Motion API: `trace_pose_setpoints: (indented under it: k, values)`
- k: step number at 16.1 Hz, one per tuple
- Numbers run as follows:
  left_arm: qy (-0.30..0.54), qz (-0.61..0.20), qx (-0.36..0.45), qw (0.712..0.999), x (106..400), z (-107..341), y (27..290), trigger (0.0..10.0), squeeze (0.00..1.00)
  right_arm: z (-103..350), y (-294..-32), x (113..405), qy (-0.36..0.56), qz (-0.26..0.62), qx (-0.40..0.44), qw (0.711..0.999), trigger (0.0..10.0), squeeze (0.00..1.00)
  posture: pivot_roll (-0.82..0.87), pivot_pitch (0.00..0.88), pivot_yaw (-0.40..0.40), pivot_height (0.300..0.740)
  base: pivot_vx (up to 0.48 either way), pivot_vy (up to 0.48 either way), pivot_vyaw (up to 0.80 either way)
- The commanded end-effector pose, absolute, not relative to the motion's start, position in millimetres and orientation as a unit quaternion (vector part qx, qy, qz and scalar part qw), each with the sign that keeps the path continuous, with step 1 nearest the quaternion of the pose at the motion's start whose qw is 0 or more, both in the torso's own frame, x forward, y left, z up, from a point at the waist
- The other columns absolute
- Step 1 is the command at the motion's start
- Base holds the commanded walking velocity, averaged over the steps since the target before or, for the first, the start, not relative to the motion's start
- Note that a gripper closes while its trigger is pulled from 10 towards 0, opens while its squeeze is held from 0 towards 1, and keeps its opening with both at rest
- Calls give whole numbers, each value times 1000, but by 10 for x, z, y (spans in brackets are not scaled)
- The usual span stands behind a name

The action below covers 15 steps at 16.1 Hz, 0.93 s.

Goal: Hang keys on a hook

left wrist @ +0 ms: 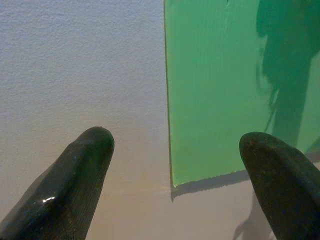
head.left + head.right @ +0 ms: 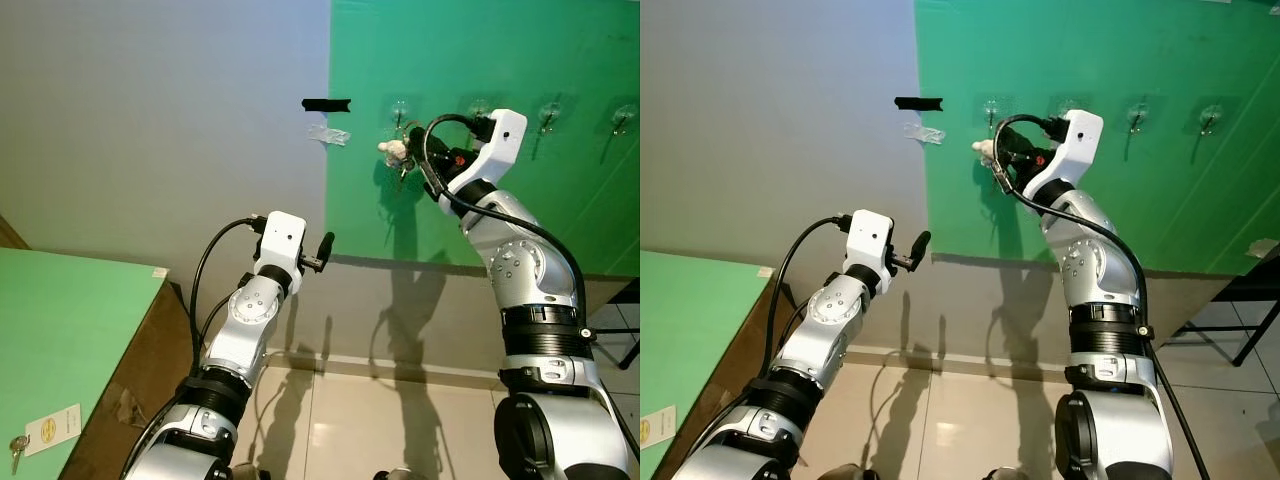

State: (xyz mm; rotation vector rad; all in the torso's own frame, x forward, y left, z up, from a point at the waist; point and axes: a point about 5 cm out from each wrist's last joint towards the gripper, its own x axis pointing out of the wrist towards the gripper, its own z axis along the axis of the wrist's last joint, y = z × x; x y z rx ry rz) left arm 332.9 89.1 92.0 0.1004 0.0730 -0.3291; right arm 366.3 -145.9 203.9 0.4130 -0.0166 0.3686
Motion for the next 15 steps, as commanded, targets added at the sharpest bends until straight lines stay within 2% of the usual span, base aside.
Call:
trace_pose_setpoints:
  k: [1, 6, 15]
  values:
    - [33, -167, 54, 984, 3345, 956, 882, 10000, 0, 2115, -1422, 3675, -16, 195, 175, 965, 0, 0, -136, 0, 7, 740, 0, 0, 0]
    - [33, -168, 53, 984, 3342, 950, 869, 10000, 0, 2038, -1358, 3603, -4, 228, 55, 972, 0, 0, -140, 0, 5, 740, 0, 0, 0]
    - [31, -169, 55, 984, 3353, 962, 862, 10000, 0, 2147, -1339, 3707, -32, 221, 42, 974, 0, 0, -131, 0, 4, 740, 0, 0, 0]
